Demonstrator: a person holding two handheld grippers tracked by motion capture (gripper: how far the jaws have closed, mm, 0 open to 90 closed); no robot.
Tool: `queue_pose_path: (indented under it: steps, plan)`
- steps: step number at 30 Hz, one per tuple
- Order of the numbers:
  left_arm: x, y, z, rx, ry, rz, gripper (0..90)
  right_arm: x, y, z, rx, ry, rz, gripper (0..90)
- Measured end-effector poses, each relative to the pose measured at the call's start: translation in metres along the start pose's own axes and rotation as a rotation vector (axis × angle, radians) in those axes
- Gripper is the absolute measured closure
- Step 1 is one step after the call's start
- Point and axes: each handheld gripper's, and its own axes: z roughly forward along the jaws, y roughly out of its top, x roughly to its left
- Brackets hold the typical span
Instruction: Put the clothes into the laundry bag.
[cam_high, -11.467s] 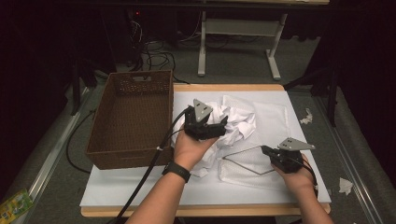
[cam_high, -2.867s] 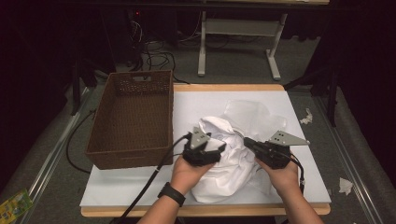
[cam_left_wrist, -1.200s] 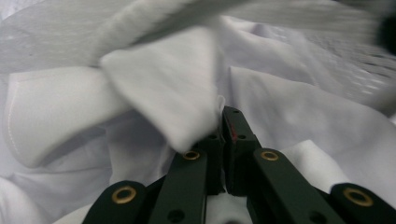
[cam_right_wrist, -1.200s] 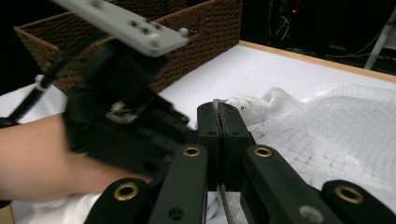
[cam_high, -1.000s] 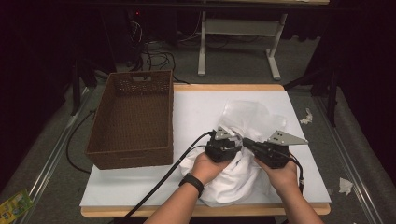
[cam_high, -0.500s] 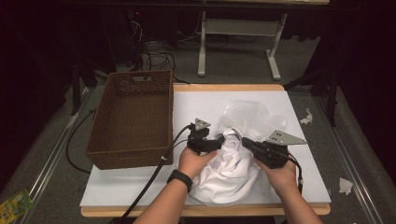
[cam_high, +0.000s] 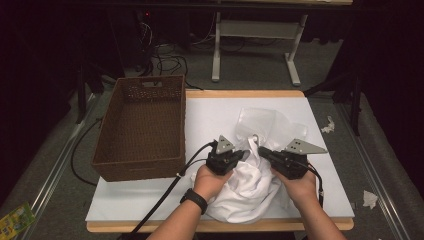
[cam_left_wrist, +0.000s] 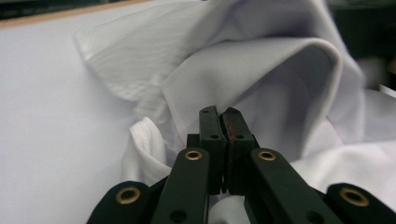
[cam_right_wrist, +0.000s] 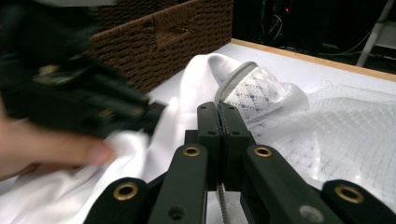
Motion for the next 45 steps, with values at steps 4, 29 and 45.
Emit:
queue_pose_path:
  steps: [4, 29, 45]
  plan:
    - [-0.009, -0.001, 0.01, 0.026, 0.003, 0.048, 88.7, 0.002, 0.002, 0.0, -0.009, 0.0, 0.003, 90.0]
    - [0.031, 0.006, 0.022, 0.001, 0.203, -0.126, 55.7, 0.015, 0.007, -0.003, -0.022, 0.032, -0.021, 90.0]
    - [-0.025, -0.014, -0.027, -0.105, 0.021, -0.085, 31.2, 0.011, 0.004, 0.002, -0.014, -0.034, -0.016, 87.1]
